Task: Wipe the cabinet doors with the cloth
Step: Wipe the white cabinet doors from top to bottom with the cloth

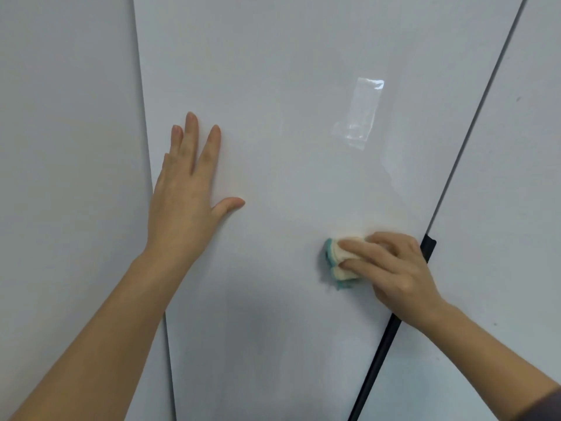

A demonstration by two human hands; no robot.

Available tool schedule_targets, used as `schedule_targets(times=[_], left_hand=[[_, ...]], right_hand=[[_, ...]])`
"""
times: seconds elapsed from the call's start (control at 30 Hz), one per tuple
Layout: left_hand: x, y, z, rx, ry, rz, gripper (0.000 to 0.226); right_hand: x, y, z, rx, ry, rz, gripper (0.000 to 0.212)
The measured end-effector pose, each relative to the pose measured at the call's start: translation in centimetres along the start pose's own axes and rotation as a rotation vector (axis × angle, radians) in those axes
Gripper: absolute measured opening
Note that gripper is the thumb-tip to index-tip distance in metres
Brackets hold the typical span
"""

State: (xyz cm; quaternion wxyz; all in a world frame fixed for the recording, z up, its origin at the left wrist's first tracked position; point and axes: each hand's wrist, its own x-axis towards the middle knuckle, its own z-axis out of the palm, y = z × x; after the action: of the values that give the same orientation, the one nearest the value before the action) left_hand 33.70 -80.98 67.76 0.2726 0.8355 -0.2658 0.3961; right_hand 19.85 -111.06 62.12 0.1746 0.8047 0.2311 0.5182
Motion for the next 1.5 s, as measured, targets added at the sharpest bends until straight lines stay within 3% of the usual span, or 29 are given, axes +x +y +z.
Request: schedule_targets(times=[0.1,0.3,0.47,0.6,0.67,0.8,0.9,1.07,1.3,1.4,1.5], left_hand=[[0.0,-0.1,0.1,-0.017,0.003,0.004,0.097],[0.0,-0.3,0.3,-0.035,0.015,0.014,0.096],[-0.2,-0.4,0.6,-0.067,0.025,0.003,0.094],[-0.9,-0.1,0.7,-0.086,-0.001,-0.006,0.093],[-1.9,0.3,0.8,-0.122,-0.026,-0.019,0.092],[-5.2,2.8,-0.2,-0.359,0.001,-0.086,0.077],[-8.2,5.5,-0.3,-0.555,-0.037,-0.144,0.046],[-13.3,9.4,0.5,-0.792,-0.314,-0.335,0.022],[-15.7,11.8,0.9,-0.868,-0.624,-0.434,0.056],[-15.6,12.7,1.1,-0.819,-0.587,-0.505,0.039],[-15.3,12.6,1.5,-0.929,-0.504,-0.622,0.031]], right_hand=[[1.1,0.7,-0.2,0.032,0.141,0.148,0.032],[-3.8,-1.5,0.4,0.043,-0.111,-0.009,0.029],[-0.5,-1.0,0.6,0.056,0.127,0.221,0.032],[-2.8,-5.7,2.3,0.166,0.048,0.34,0.037],[-1.7,-6.9,1.6,0.348,0.091,0.56,0.044],[1.9,-10.0,-1.9,1.011,0.339,1.341,0.036],[2.6,-11.1,-3.7,1.414,0.496,1.587,0.032],[2.0,-12.0,-5.0,1.59,0.577,1.71,0.046],[0.7,-12.7,-5.5,1.418,0.496,1.732,0.047],[0.5,-12.8,-5.5,1.458,0.482,1.724,0.055],[-0.1,-12.3,-5.8,1.616,0.444,1.716,0.067]])
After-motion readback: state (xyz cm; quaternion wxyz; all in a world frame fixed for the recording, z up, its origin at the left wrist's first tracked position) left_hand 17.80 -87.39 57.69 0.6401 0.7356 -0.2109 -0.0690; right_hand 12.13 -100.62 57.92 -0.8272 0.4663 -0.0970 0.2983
